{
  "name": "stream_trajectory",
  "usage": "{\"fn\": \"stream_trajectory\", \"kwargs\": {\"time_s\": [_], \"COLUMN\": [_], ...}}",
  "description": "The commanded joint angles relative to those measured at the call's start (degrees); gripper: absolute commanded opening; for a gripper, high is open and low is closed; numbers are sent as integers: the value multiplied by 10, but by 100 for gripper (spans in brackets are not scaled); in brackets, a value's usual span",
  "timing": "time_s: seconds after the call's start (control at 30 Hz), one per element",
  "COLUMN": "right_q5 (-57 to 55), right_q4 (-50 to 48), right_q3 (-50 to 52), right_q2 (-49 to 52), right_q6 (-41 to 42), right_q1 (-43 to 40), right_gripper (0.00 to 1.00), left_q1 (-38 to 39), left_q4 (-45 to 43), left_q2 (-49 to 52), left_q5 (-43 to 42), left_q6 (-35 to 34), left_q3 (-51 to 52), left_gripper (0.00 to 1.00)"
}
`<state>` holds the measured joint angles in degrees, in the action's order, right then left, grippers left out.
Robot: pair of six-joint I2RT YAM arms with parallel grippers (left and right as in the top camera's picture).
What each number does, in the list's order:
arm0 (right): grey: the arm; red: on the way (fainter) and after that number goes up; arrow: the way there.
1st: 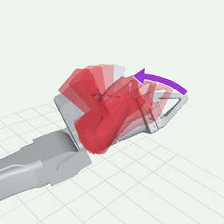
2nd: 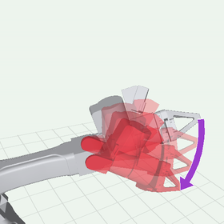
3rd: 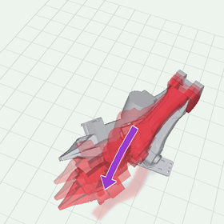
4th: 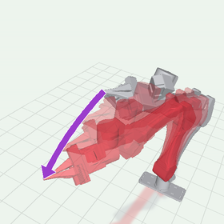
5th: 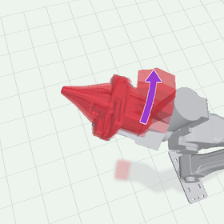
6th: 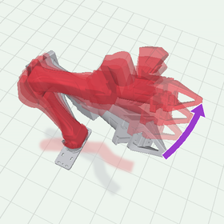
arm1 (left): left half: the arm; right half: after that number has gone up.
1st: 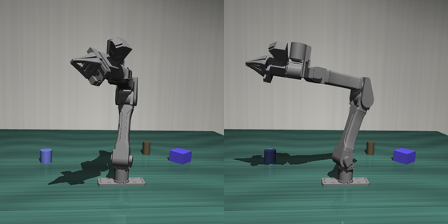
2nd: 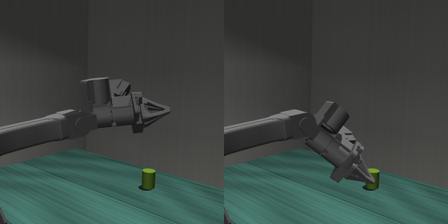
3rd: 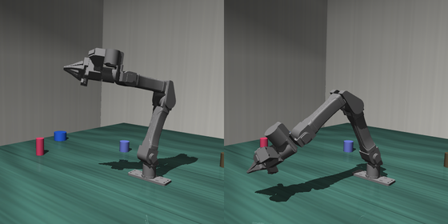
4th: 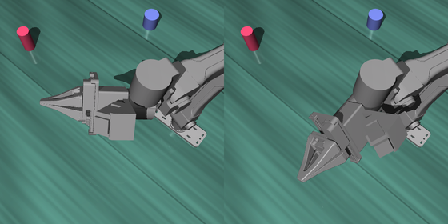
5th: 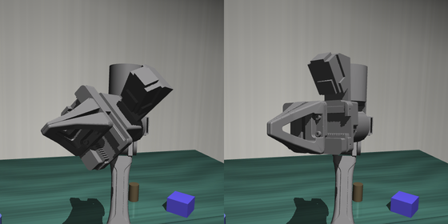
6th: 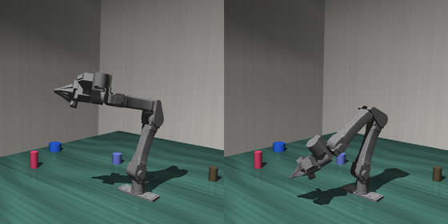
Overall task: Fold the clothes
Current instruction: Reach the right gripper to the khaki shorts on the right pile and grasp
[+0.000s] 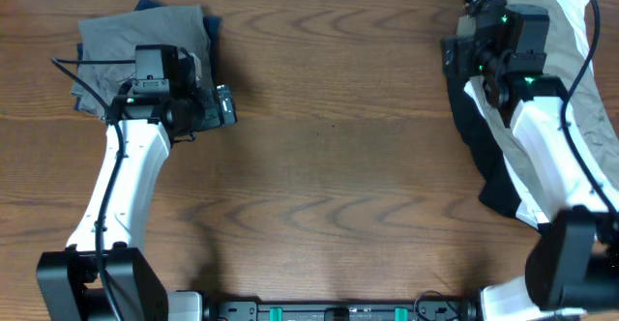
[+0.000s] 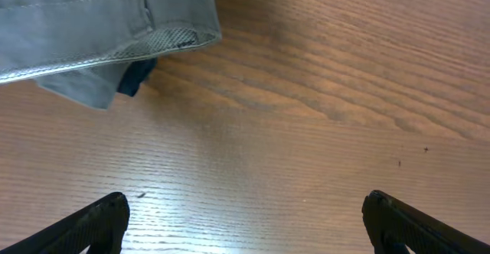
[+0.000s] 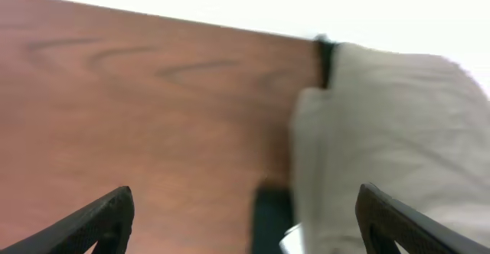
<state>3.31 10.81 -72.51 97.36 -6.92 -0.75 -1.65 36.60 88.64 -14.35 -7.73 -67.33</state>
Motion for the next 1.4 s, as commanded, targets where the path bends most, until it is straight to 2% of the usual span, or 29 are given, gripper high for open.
{"fn": "stream_trajectory", "kwargs": {"time_s": [0.0, 0.27, 0.5, 0.7, 0.83, 1.07, 1.17, 1.2, 1.27, 1.33, 1.37], "right_q5": [-69, -70, -70, -70, -72, -74, -74, -74, -75, -75, -74], "right_q4": [-35, -134, -188, -205, -204, -196, -196, -196, -196, -196, -196], "right_q3": [-13, -13, -13, -13, -13, -13, -13, -13, -13, -13, -14], "right_q2": [36, 144, 212, 241, 245, 248, 249, 249, 249, 249, 248], "right_q6": [7, 70, 80, 86, 86, 86, 86, 86, 86, 86, 86], "right_q1": [-16, -63, -80, -81, -83, -89, -90, -90, -91, -91, -91], "right_gripper": [88, 83, 82, 69, 52, 48, 35, 24, 11, 1, 1], "left_q1": [2, 5, 28, 48, 53, 53, 53, 53, 53, 53, 53], "left_q4": [-5, -9, -9, -14, -14, -9, -9, -9, -9, -9, -9], "left_q2": [-1, -1, 1, 1, 1, 1, 1, 1, 1, 1, 1], "left_q5": [-13, -13, -11, 3, 9, 9, 9, 9, 9, 9, 9], "left_q6": [-5, -5, 0, 1, 1, 1, 1, 1, 1, 1, 1], "left_q3": [-12, -12, -12, -12, -12, -12, -12, -12, -12, -12, -12], "left_gripper": [98, 98, 98, 99, 99, 99, 99, 99, 100, 97, 96]}}
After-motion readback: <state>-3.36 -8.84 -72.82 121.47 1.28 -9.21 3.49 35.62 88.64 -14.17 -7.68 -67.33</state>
